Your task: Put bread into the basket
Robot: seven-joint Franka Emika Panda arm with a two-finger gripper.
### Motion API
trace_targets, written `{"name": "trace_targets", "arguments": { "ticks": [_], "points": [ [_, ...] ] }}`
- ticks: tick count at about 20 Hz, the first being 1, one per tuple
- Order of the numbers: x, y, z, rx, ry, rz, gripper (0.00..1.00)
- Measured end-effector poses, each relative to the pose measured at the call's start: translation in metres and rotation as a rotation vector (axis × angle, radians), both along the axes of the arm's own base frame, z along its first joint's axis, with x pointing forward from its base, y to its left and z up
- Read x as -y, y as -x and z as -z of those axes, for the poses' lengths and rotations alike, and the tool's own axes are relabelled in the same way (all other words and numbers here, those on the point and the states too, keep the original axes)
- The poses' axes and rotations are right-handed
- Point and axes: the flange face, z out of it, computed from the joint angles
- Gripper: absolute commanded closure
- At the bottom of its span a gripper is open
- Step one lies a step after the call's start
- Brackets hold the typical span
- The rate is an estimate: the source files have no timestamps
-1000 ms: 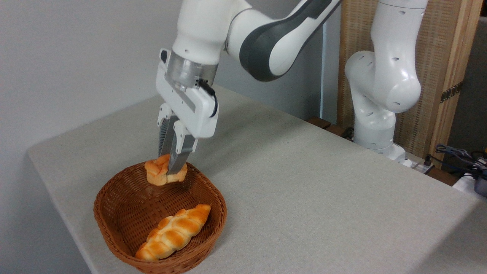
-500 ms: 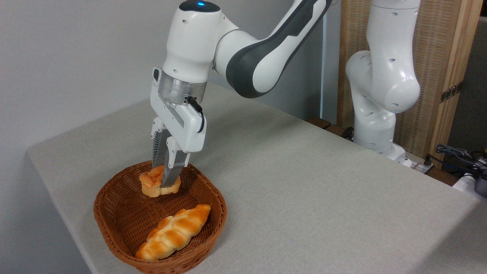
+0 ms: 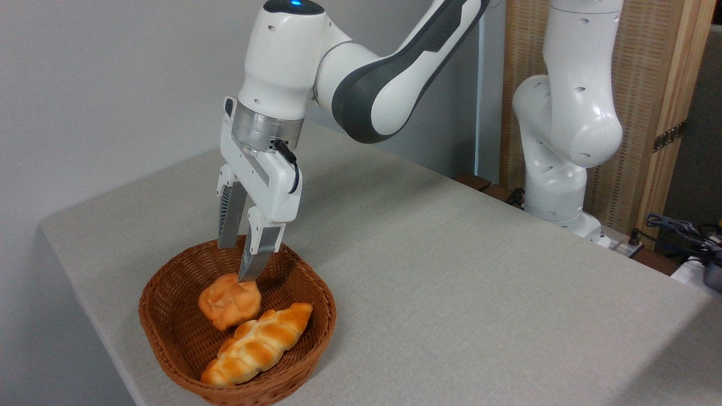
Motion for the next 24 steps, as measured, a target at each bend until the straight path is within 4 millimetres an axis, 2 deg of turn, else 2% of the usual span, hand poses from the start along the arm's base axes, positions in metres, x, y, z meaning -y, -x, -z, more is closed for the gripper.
{"name": "trace_targets", "arguments": {
  "ticks": [5, 9, 11, 15, 18, 21, 24],
  "points": [
    [-0.002, -0.001, -0.002, 0.004, 0.001, -0.004, 0.00],
    [-0.006, -0.008, -0.023, 0.001, 0.006, -0.007, 0.00],
    [-0.012, -0.010, -0.043, -0.066, 0.005, -0.001, 0.00],
    [-0.051, -0.011, -0.101, -0.206, 0.013, -0.030, 0.00],
    [-0.075, -0.004, -0.127, -0.280, -0.042, -0.109, 0.00],
    [-0.076, 0.000, -0.129, -0.347, -0.154, -0.170, 0.00],
    [-0.073, -0.004, -0.131, -0.386, -0.186, -0.185, 0.00]
  ]
}}
